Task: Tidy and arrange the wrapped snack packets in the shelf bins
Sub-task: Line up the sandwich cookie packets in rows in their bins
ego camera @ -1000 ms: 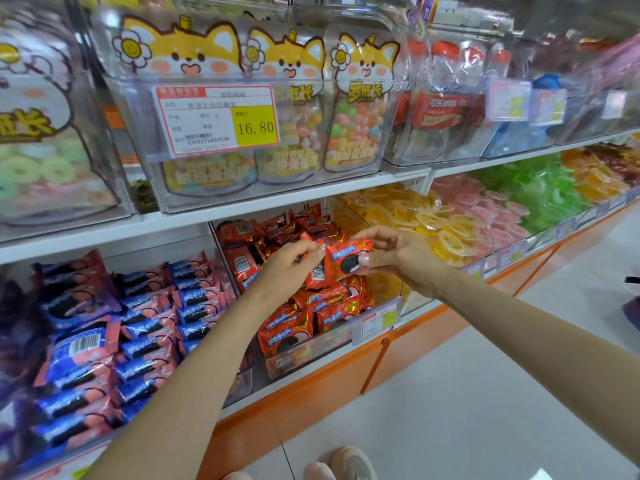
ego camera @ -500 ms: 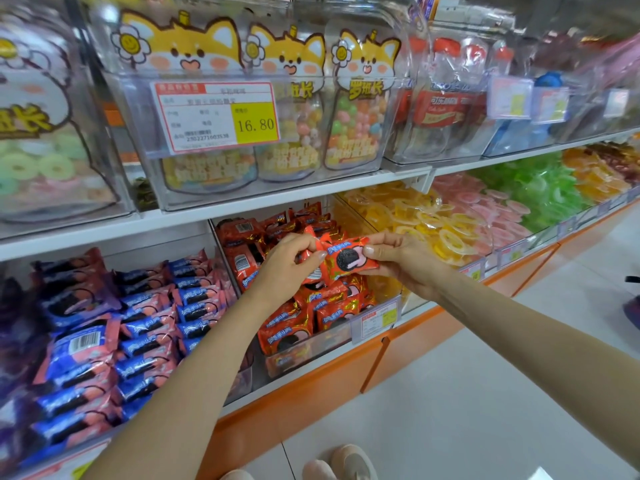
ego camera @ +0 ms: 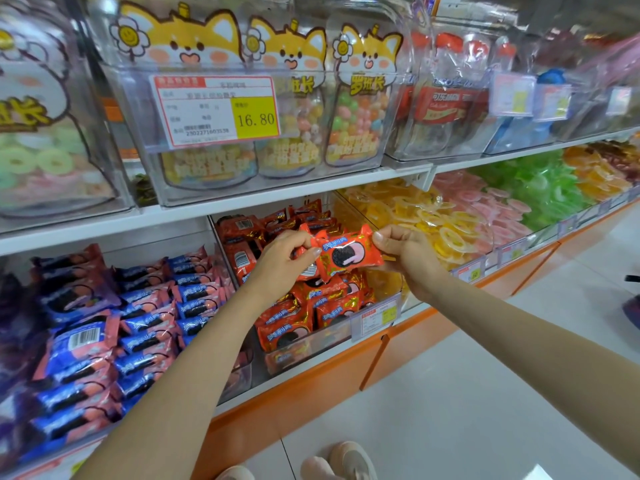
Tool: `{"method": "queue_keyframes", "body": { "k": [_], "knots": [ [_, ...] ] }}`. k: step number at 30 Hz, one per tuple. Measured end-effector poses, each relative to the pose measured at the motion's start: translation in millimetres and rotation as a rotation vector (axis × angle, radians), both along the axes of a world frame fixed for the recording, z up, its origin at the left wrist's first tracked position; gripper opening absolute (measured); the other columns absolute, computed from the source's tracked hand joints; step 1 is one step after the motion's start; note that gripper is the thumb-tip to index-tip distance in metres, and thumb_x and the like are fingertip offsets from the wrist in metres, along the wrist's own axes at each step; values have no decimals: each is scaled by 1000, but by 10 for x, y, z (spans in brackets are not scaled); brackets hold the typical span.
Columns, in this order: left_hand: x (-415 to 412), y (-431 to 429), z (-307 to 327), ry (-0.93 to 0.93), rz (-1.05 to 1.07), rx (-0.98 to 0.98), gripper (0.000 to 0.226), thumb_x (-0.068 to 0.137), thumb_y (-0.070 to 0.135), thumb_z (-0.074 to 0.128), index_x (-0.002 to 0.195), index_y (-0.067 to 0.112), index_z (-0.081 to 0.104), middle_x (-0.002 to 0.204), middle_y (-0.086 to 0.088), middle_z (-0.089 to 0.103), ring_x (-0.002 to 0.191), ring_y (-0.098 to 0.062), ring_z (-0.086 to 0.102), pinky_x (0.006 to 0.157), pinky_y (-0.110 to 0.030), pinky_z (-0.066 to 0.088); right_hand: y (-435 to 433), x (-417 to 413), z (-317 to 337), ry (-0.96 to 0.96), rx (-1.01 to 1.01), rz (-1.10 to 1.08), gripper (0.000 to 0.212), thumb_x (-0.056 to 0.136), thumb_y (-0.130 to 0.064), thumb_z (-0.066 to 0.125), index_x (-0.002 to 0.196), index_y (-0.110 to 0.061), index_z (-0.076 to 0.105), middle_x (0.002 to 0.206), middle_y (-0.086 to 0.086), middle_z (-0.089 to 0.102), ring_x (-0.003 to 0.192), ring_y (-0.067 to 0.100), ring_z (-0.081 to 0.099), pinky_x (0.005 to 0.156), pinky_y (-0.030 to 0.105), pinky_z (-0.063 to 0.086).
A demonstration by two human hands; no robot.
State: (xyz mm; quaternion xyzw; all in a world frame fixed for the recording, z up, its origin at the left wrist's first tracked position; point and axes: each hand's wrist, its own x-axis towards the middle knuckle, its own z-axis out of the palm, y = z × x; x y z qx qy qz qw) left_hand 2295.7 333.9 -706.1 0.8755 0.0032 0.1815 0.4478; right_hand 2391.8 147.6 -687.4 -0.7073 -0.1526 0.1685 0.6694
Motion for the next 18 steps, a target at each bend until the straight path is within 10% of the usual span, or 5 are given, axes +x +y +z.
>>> {"method": "queue_keyframes", "body": {
  "k": [6, 13, 18],
  "knots": [
    [7, 38, -4, -7, -10, 37, 21, 94, 19, 53, 75, 11, 48, 78, 12, 42, 75, 6, 43, 65, -2, 30, 7, 66, -107, 134, -103, 44, 21, 94, -17, 53, 73, -17, 54, 67, 3, 51, 59, 15, 41, 54, 28, 25],
    [14, 45, -21, 0, -12, 68, 26, 93, 19, 55, 69, 24, 45, 78, 11, 42, 75, 0, 41, 66, -7, 30, 16, 65, 343, -388, -396, 290, 28, 80, -21, 72, 106, -26, 61, 101, -11, 64, 93, -3, 59, 80, 8, 44],
    [27, -12, -42, -36, -9, 76, 14, 90, 17, 59, 78, 17, 53, 83, 12, 47, 81, 0, 44, 70, -8, 32, 217, 57, 429, -612, -780, 499, 33, 75, -19, 78, 105, -16, 66, 91, -10, 60, 80, -6, 51, 63, 1, 36]
  ]
}}
